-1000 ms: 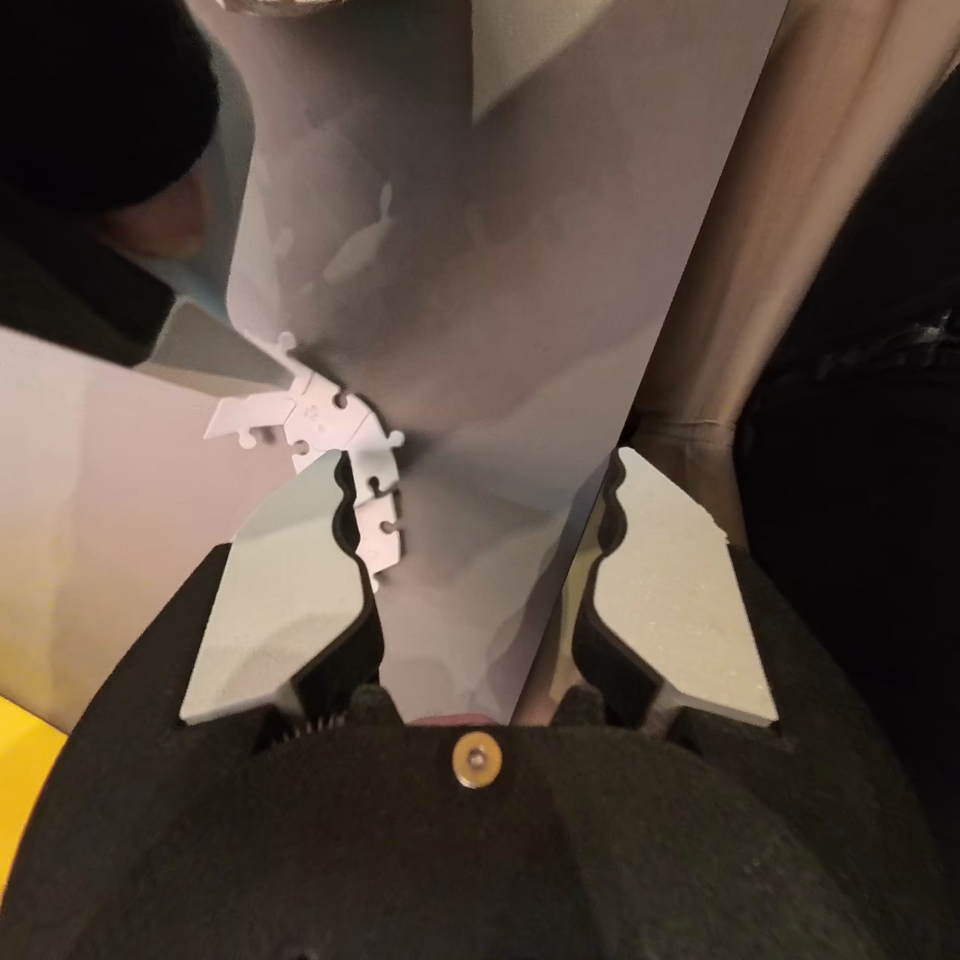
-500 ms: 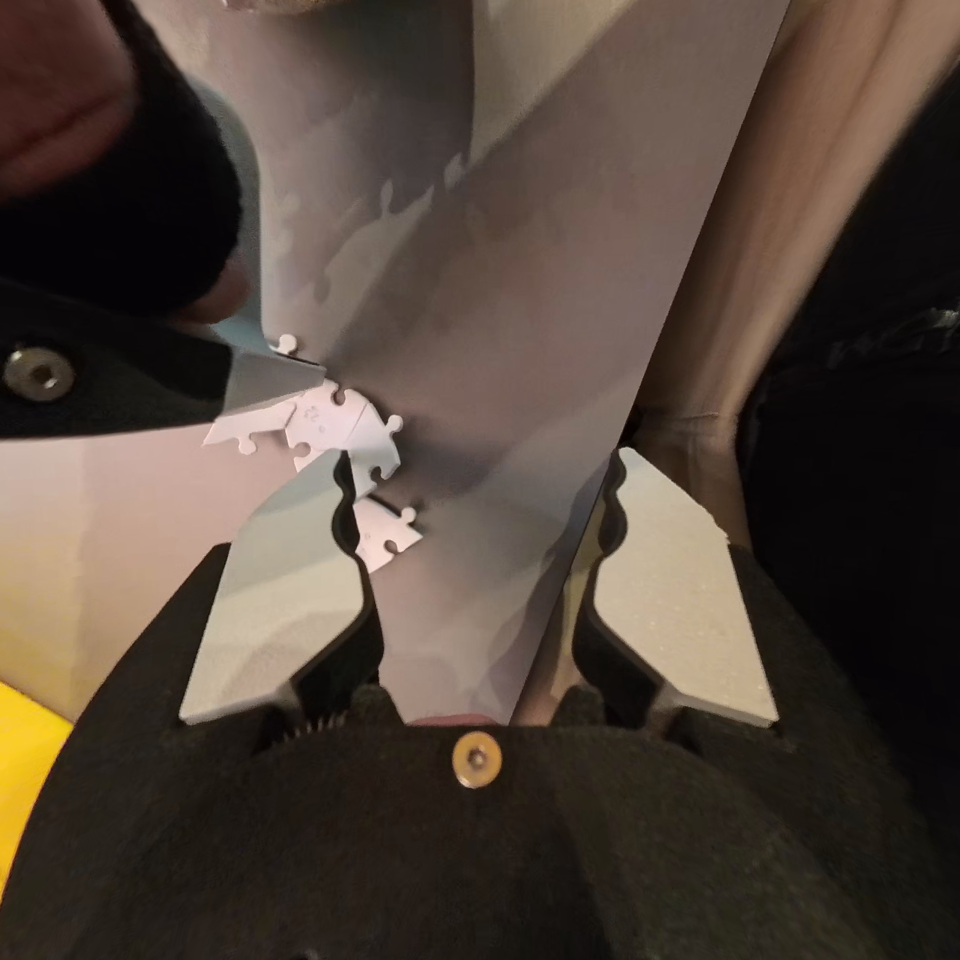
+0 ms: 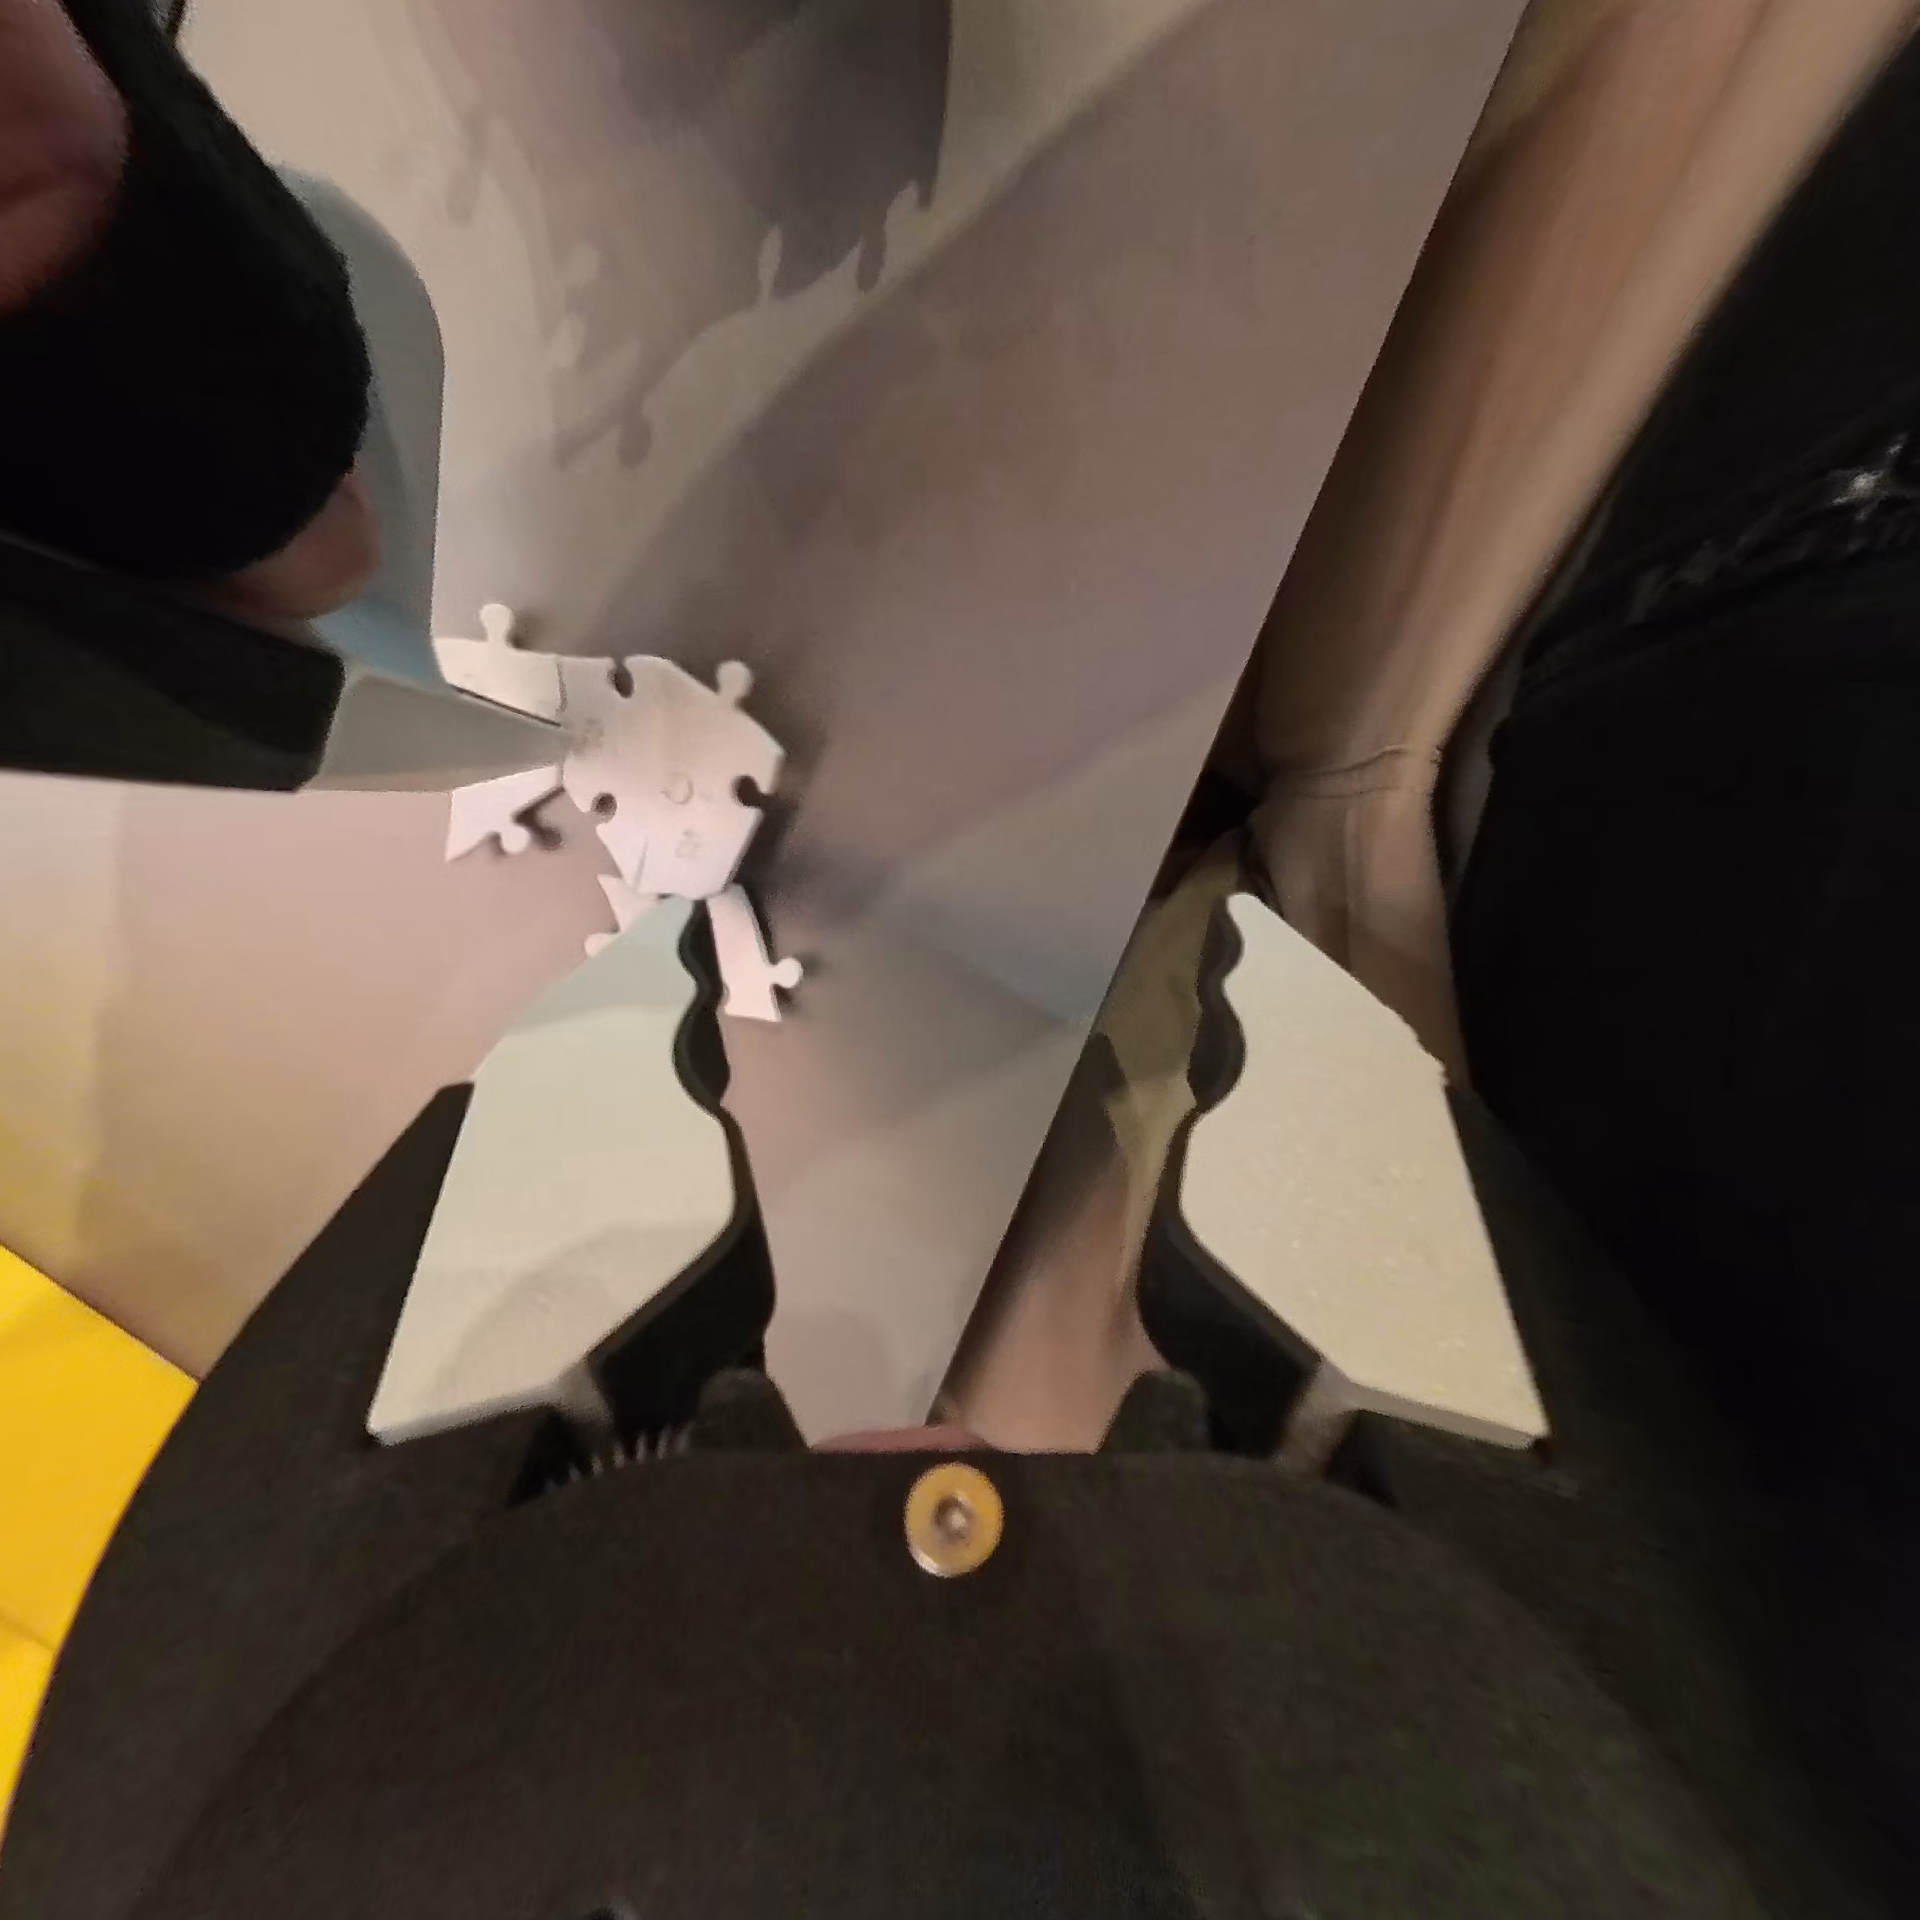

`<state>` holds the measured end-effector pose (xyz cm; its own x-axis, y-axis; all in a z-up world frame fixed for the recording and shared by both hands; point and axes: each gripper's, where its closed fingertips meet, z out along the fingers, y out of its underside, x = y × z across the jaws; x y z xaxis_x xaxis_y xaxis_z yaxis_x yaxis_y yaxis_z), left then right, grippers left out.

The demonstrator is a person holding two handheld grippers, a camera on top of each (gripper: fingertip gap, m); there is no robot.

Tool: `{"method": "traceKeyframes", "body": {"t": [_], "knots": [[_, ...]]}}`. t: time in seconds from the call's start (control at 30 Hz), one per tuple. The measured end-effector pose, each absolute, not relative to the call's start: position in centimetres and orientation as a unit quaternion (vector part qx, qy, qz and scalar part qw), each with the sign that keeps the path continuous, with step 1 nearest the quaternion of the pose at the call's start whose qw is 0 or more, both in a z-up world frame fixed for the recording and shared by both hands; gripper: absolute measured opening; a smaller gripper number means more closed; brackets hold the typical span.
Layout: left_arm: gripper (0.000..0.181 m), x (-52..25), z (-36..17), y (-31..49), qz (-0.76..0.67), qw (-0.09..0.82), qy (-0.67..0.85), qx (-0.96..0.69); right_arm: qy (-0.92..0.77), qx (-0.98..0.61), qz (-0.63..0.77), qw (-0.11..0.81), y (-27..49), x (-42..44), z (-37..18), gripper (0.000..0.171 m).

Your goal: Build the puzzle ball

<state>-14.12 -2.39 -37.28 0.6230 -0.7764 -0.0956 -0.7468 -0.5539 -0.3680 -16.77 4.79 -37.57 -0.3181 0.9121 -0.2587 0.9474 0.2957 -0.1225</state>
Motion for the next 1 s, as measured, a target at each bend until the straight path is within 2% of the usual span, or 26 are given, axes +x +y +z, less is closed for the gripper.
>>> {"method": "traceKeyframes", "body": {"t": [0.3,0.53,0.67,0.77,1.0], "knots": [[0.086,-15.2,-36.5,-3.1,-0.041,0.206,0.41,-0.888,0.804,0.581,-0.111,0.065,5.0,-16.7,-37.6,0.0],[0.086,-15.2,-37.0,-3.6,-0.04,0.204,0.412,-0.887,0.783,0.616,-0.084,0.028,6.8,-15.6,-37.5,0.0],[0.086,-15.4,-37.4,-3.4,-0.039,0.201,0.411,-0.888,0.776,0.621,-0.111,0.002,6.7,-15.7,-35.7,0.0],[0.086,-15.8,-37.6,-3.3,-0.036,0.201,0.407,-0.89,0.79,0.597,-0.137,0.012,5.1,-15.5,-34.9,0.0],[0.086,-16.0,-37.9,-3.5,-0.031,0.192,0.408,-0.892,0.797,0.593,-0.112,0.036,4.3,-15.0,-37.5,0.0]]}}
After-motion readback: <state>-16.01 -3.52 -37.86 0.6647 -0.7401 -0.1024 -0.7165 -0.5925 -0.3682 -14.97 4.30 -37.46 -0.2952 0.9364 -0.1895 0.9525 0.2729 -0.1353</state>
